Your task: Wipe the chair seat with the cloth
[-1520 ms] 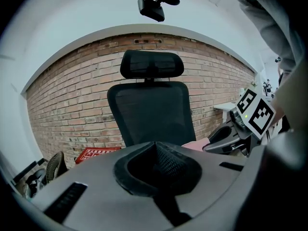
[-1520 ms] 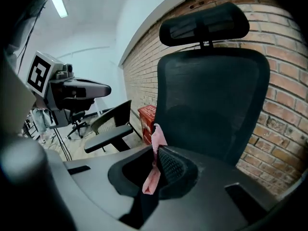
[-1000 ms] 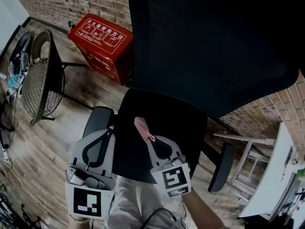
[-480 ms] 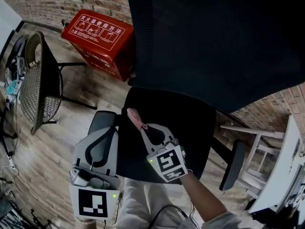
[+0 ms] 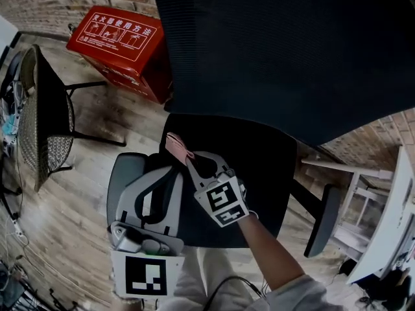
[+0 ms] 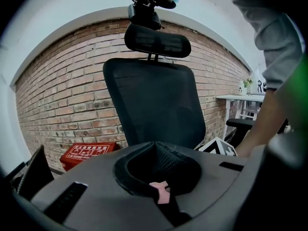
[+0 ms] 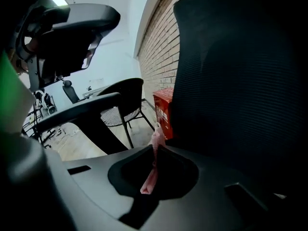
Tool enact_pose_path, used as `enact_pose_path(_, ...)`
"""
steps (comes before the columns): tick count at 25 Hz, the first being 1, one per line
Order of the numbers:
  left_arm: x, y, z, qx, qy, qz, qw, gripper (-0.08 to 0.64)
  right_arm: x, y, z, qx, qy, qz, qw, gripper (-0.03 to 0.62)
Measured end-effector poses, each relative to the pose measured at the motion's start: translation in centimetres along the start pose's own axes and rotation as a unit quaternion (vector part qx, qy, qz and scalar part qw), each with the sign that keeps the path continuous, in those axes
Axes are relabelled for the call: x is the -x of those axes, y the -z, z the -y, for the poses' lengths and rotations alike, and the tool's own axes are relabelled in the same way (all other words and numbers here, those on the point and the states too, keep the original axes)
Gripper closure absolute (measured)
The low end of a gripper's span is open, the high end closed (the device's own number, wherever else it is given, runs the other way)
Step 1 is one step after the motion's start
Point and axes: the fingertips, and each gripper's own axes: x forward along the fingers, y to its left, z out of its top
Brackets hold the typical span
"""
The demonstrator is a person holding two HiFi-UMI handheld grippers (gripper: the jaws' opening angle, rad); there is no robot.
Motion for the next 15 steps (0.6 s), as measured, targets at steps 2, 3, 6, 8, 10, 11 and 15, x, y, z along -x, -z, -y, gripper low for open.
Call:
enact_pose_path(2,-0.7,0.5,0.5,0.002,0.006,-0.003,1.0,0.541,-0.7,1.0,0.9,-0.007,0.006,-0.007,1.0,0.543)
enact_pose_path(3,-1.0,0.7,0.8,0.003,0.008,-0.005,0.9999,0.541,-1.1,1.6,1.4,-0.008,0.01,-0.011,1.0,0.543)
enact_pose_path(6,-1.8,1.2,1.4,-0.001,0.018,-0.008,0.9998,0.541,-1.9,3.0,3.1,-0.014,0.027,-0.021,0.999,0.543)
enact_pose_path(8,-2.2,1.6,1.7,-0.002,0.023,-0.009,0.9997,0.541,-2.3,3.8,4.2,-0.021,0.043,-0.027,0.998,0.543)
enact_pose_path(10,-2.7,2.0,2.1,-0.007,0.028,-0.01,0.9995,0.541,-2.6,4.5,5.4,-0.026,0.06,-0.032,0.997,0.543)
enact_pose_path(11,-2.9,2.2,2.2,-0.01,0.031,-0.012,0.9994,0.541,-2.6,4.8,6.0,-0.031,0.068,-0.035,0.997,0.543)
enact_pose_path(15,-3.7,2.7,3.0,-0.017,0.043,-0.017,0.9988,0.541,-2.3,5.9,8.3,-0.055,0.105,-0.044,0.992,0.543)
